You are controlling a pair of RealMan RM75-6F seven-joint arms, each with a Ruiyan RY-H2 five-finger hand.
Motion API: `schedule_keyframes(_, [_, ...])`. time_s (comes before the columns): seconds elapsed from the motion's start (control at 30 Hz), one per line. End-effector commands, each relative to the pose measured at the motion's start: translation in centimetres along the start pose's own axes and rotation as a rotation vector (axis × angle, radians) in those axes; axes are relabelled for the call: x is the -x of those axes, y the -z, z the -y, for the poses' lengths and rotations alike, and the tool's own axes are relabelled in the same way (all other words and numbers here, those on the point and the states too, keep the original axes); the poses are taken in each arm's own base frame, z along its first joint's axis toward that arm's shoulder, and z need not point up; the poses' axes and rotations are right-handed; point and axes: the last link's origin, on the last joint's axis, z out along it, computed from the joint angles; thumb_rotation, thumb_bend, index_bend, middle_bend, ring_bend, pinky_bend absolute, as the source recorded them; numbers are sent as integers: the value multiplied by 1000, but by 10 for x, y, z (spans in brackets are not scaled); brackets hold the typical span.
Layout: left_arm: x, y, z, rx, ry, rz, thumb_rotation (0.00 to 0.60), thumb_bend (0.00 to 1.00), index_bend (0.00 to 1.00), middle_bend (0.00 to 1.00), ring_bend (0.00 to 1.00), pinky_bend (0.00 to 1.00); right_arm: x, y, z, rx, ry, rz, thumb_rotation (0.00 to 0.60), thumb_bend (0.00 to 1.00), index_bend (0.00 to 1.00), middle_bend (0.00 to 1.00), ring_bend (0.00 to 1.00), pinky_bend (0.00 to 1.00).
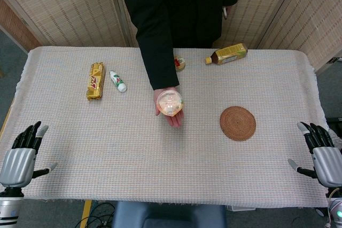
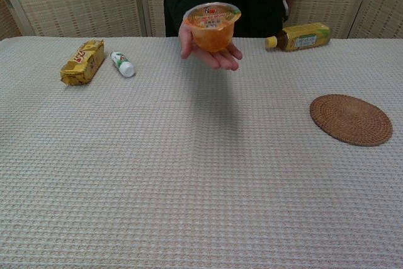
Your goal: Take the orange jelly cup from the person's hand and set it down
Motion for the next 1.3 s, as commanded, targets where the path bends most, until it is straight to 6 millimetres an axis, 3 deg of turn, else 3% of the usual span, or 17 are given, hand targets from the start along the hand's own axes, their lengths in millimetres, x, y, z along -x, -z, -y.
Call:
schedule_keyframes(0.03, [0,0,0,-1,0,0,600,143,38,0,0,162,0,0,0,1,0,2,600,193,0,72,0,23])
schedule_keyframes(0.43, [-1,0,1,-3,-4,0,600,143,38,0,0,162,1,-6,5,-30,-1,7,600,193,0,73,0,24])
schedule_keyframes(0.6, [-2,0,-1,8,-7,-1,600,143,38,0,0,162,-4,-22,26,-122,2,8,600,193,0,72,0,23])
schedule_keyframes(0.77, [-2,1,-2,14,-2,-1,600,143,38,0,0,162,-11,-51,64,-253,6,21,600,194,0,72,0,23])
schedule_keyframes(0.97, [-4,5,-2,16,1,-9,600,142,39,0,0,162,-14,-96,125,-417,-26,96,600,194,0,73,0,23])
schedule_keyframes(1.3, [-5,14,5,-4,2,-8,600,143,47,0,0,162,5,-164,223,-549,-44,242,600,194,0,58,0,23])
